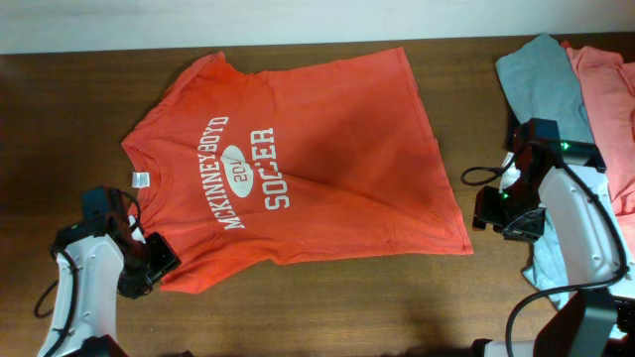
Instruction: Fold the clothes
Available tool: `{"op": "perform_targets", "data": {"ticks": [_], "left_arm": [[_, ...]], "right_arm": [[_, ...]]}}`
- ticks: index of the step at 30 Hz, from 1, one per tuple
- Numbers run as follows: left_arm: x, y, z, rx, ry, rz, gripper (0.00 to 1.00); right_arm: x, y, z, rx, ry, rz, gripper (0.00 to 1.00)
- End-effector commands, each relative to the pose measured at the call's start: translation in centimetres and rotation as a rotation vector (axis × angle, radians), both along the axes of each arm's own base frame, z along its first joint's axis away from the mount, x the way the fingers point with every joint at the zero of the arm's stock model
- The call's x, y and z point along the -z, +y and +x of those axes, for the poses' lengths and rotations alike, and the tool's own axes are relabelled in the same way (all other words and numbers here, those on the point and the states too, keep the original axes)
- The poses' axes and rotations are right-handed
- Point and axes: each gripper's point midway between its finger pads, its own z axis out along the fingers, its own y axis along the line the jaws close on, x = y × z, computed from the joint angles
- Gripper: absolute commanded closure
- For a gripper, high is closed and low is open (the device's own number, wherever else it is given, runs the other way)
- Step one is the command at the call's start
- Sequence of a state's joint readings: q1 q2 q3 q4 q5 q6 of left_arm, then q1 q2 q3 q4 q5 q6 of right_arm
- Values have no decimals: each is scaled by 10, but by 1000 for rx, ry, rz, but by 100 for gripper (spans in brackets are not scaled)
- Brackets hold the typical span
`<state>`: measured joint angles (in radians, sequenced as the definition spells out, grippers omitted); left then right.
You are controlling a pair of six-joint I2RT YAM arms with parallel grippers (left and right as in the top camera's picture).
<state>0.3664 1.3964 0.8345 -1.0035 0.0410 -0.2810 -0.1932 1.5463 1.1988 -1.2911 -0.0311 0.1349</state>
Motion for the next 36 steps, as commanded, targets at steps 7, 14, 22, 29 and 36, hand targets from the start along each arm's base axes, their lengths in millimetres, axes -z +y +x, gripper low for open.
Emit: {"op": "perform_targets", "data": {"ticks": [7,14,22,29,36], "left_arm": [[18,1,-11,4,14,15,43],[29,-5,-25,4,54,-2,43],[33,-5,-15,3,1,-1,45],[33,-10,-3,5,-51,-35,57],[32,-10,-2,5,-55,-35,97]], "right_arm": [[-7,0,2,7,-28,4,40],[-7,0,2,7,-28,4,40],[-7,0,2,7,-29,3,40],[-7,0,2,7,-31,3,40],[-7,0,3,7,-34,3,40]]}}
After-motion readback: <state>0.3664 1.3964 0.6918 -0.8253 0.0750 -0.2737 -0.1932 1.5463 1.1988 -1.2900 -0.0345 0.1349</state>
